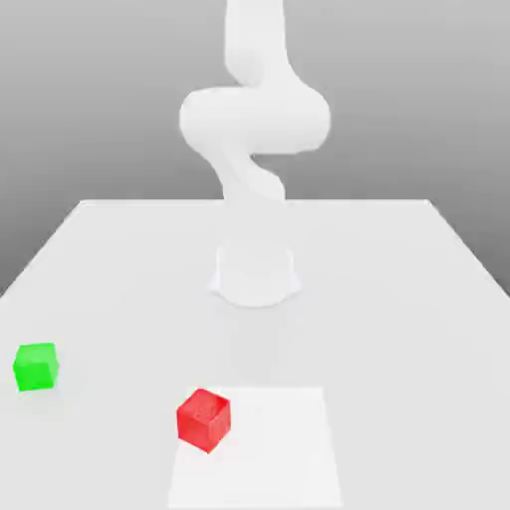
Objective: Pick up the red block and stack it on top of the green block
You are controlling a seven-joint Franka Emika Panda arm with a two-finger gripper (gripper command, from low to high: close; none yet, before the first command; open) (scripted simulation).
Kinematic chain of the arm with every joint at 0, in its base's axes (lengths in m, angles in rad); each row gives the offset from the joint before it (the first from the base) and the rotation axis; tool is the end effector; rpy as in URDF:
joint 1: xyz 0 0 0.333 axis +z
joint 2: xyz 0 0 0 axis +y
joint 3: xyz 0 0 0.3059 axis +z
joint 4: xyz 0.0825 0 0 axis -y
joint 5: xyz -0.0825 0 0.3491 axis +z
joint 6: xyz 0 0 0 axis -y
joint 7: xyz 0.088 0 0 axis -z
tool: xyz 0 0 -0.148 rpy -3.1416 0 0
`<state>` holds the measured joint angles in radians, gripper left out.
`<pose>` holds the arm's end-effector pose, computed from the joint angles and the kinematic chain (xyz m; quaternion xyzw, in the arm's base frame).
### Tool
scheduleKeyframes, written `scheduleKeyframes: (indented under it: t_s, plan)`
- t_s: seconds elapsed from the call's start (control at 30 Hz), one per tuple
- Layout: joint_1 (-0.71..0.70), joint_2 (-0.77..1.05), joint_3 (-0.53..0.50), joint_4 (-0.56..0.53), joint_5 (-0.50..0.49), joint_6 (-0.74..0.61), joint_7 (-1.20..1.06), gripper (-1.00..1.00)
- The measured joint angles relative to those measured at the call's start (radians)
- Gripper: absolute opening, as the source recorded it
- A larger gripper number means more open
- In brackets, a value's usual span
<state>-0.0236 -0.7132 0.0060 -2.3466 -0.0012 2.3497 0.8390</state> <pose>0.3793 -0.0061 0.6250 -0.8521 0.3887 -0.3224 0.1375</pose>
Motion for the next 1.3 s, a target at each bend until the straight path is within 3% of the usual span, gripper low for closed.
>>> scheduleKeyframes:
  t_s: [0.63, 0.87, 0.9, 1.13, 1.3]
  plan:
    - [-0.142, 0.7, -0.003, -0.368, -0.005, 0.398, 0.309, 0.0]
    - [-0.144, 0.953, -0.005, -0.364, 0.001, 0.6, 0.326, 0.0]
    - [-0.144, 0.974, -0.006, -0.361, 0.001, 0.618, 0.326, -1.0]
    - [-0.146, 0.972, -0.004, -0.361, -0.002, 0.617, 0.329, -1.0]
    - [-0.151, 0.813, 0.0, -0.384, -0.001, 0.482, 0.328, -1.0]
